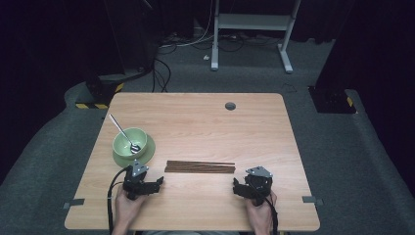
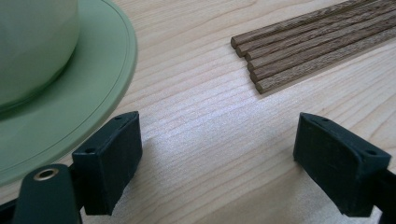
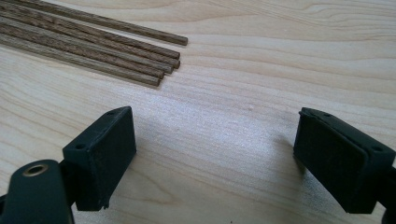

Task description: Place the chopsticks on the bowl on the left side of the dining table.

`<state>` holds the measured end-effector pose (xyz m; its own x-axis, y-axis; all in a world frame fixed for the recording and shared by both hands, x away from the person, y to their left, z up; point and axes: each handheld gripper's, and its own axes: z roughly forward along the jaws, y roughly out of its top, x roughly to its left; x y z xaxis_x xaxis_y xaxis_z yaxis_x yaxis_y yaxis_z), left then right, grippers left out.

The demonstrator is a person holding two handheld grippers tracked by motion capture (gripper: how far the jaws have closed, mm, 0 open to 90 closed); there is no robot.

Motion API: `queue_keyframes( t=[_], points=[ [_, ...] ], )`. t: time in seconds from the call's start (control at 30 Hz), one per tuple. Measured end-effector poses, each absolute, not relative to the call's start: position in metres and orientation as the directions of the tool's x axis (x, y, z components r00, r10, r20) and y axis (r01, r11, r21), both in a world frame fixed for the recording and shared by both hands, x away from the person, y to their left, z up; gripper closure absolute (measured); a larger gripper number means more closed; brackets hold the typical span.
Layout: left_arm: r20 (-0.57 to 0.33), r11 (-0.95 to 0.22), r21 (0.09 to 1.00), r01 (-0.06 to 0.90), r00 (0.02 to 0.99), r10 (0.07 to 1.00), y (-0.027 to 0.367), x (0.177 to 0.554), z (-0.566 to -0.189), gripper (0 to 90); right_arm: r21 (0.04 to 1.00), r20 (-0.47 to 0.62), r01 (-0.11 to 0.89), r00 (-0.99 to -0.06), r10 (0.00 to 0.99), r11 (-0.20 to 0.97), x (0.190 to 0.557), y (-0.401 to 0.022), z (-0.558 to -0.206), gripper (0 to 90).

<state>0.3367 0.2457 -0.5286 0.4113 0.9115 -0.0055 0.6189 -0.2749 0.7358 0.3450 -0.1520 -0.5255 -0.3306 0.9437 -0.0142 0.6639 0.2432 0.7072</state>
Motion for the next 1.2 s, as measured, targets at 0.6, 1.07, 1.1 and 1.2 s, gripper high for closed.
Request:
queue_keyframes(
  t=[0.6,1.07,1.1,1.2],
  points=[
    [-0.007,-0.267,0.735,0.623,0.401,0.916,0.2446,0.3372,-0.5284,15.2,0.71,-0.019,0.654,-0.356,0.934,0.264,0.3484,-0.1524,-0.5254,14.0],
    [-0.086,-0.23,0.735,0.638,0.424,0.902,0.2512,0.3386,-0.524,17.1,0.711,-0.019,0.653,-0.353,0.936,0.261,0.3472,-0.1519,-0.5253,14.9],
    [-0.089,-0.227,0.741,0.632,0.427,0.9,0.2512,0.3374,-0.5233,17.4,0.711,-0.019,0.653,-0.353,0.935,0.261,0.3471,-0.1519,-0.5253,15.0],
    [-0.106,-0.222,0.748,0.626,0.442,0.891,0.2513,0.3362,-0.5217,18.4,0.711,-0.02,0.652,-0.355,0.935,0.263,0.3469,-0.1519,-0.5253,15.2]
  ],
)
